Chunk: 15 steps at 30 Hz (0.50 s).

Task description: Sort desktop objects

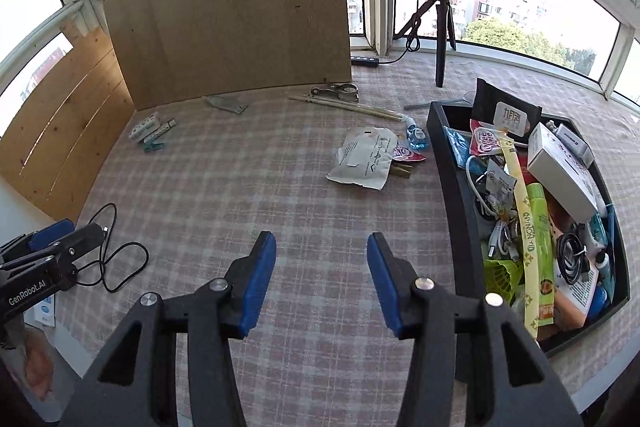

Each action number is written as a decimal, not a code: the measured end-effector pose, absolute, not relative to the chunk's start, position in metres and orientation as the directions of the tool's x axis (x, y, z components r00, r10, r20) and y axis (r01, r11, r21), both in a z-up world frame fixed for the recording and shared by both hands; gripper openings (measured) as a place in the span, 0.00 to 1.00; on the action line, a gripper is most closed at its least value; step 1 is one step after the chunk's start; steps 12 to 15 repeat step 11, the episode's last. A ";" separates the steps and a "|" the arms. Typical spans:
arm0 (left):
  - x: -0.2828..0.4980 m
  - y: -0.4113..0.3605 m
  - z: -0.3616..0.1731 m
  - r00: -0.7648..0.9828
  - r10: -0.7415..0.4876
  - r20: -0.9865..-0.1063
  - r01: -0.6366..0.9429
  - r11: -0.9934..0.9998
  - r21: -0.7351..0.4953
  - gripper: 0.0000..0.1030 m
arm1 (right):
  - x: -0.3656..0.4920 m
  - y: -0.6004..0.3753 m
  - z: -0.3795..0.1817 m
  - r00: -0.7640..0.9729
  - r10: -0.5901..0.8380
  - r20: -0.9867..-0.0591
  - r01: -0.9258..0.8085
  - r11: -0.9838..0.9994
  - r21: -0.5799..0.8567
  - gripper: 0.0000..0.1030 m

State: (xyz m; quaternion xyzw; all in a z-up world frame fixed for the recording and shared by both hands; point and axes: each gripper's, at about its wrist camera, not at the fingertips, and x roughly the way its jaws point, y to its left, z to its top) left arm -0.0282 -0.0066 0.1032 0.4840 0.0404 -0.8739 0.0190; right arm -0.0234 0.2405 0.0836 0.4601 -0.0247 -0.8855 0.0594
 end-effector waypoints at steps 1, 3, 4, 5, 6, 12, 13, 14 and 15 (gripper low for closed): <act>-0.029 -0.006 0.102 -0.526 0.015 -0.850 0.073 -0.995 -0.062 0.67 | -0.024 0.241 0.083 -0.569 -0.125 -0.813 0.079 -0.992 0.098 0.45; -0.030 -0.004 0.099 -0.525 0.024 -0.851 0.067 -0.995 -0.070 0.74 | -0.024 0.243 0.080 -0.563 -0.121 -0.817 0.074 -0.993 0.096 0.46; -0.030 -0.001 0.099 -0.529 0.023 -0.848 0.061 -0.996 -0.066 0.74 | -0.025 0.243 0.078 -0.558 -0.119 -0.821 0.072 -0.993 0.096 0.46; -0.030 0.002 0.098 -0.529 0.021 -0.848 0.055 -0.997 -0.059 0.74 | -0.026 0.244 0.076 -0.553 -0.117 -0.825 0.068 -0.993 0.095 0.47; -0.031 0.005 0.098 -0.527 0.022 -0.849 0.048 -0.997 -0.055 0.74 | -0.027 0.245 0.074 -0.547 -0.115 -0.829 0.065 -0.993 0.095 0.47; -0.033 0.012 0.095 -0.533 0.047 -0.845 0.031 -0.997 -0.075 0.74 | -0.028 0.246 0.067 -0.533 -0.103 -0.839 0.054 -0.995 0.088 0.47; -0.033 0.012 0.095 -0.533 0.047 -0.845 0.031 -0.997 -0.075 0.74 | -0.028 0.246 0.067 -0.533 -0.103 -0.839 0.054 -0.995 0.088 0.47; -0.033 0.012 0.095 -0.533 0.047 -0.845 0.031 -0.997 -0.075 0.74 | -0.028 0.246 0.067 -0.533 -0.103 -0.839 0.054 -0.995 0.088 0.47; -0.033 0.012 0.095 -0.533 0.047 -0.845 0.031 -0.997 -0.075 0.74 | -0.028 0.246 0.067 -0.533 -0.103 -0.839 0.054 -0.995 0.088 0.47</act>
